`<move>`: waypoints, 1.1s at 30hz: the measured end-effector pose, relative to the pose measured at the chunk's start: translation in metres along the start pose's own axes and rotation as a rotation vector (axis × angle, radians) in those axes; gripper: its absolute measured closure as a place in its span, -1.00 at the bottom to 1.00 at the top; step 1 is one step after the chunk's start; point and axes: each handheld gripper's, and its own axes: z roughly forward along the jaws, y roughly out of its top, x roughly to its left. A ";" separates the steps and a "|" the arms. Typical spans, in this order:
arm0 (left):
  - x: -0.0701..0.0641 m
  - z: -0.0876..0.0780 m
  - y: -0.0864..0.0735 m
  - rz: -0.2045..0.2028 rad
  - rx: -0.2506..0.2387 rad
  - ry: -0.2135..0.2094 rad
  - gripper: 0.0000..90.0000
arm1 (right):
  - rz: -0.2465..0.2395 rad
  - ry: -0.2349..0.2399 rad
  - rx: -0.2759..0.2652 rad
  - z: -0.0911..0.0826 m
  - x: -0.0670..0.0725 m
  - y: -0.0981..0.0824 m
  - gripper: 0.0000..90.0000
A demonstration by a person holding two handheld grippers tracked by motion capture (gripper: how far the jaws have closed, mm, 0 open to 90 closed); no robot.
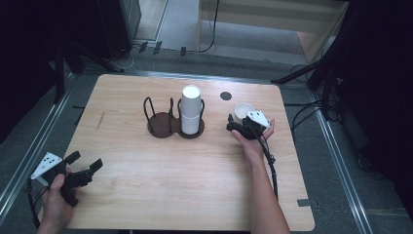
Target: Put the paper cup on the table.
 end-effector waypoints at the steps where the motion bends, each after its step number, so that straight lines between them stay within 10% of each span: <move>1: 0.000 0.000 0.000 0.000 0.000 0.000 -1.00 | 0.005 0.001 -0.004 -0.002 -0.001 -0.001 -1.00; 33: 0.000 0.001 0.000 0.004 0.001 -0.002 -1.00 | 0.038 0.072 -0.072 -0.069 -0.012 0.000 -1.00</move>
